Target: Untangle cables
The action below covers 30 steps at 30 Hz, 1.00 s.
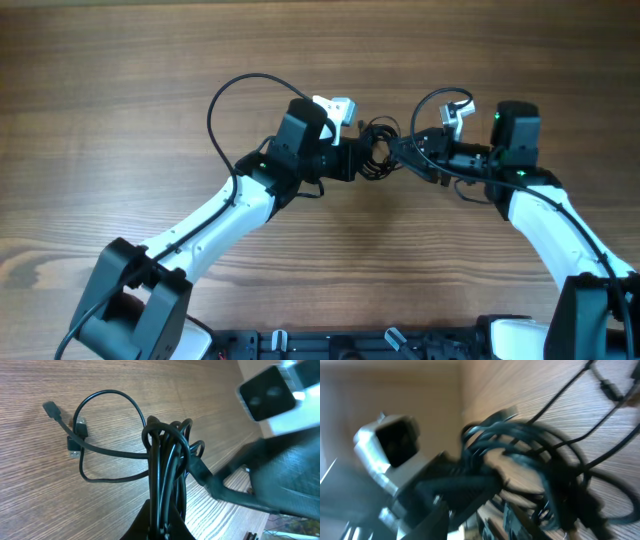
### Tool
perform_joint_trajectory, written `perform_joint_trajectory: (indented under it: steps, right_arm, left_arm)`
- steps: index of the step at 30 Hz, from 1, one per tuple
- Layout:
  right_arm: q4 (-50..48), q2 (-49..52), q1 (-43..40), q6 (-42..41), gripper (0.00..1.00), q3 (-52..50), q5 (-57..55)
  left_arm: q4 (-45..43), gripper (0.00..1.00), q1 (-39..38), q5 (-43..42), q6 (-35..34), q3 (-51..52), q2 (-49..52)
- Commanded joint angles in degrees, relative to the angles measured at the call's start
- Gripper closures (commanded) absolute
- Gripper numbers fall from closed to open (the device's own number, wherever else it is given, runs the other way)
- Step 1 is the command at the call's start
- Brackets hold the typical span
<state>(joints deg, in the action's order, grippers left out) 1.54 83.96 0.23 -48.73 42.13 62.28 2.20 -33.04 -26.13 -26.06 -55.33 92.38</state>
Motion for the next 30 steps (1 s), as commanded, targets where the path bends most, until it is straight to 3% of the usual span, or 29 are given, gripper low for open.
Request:
perform_joint_trajectory:
  steps: [1, 13, 16, 28, 30]
  right_arm:
    - [-0.22, 0.04, 1.22, -11.76, 0.69, -0.2, -12.79]
    - [1.11, 0.07, 1.49, -14.38, 0.74, -0.2, -19.89]
    - [1.07, 0.07, 2.23, -14.47, 0.74, -0.2, -20.52]
    - [1.09, 0.07, 2.25, -14.43, 0.82, -0.2, -13.29]
    - [0.5, 0.07, 2.78, -14.78, 0.87, -0.2, -13.11]
  left_arm:
    - [-0.5, 0.96, -1.31, 0.52, -0.13, -0.2, 0.11]
    - [-4.59, 0.96, -4.57, -0.39, -1.33, -0.2, 0.11]
    - [-5.53, 0.96, -6.86, -0.39, 1.86, -0.2, 0.11]
    - [-7.02, 0.96, -8.33, -0.35, 3.39, -0.2, 0.11]
    - [-6.99, 0.96, -8.33, -0.37, 3.37, -0.2, 0.11]
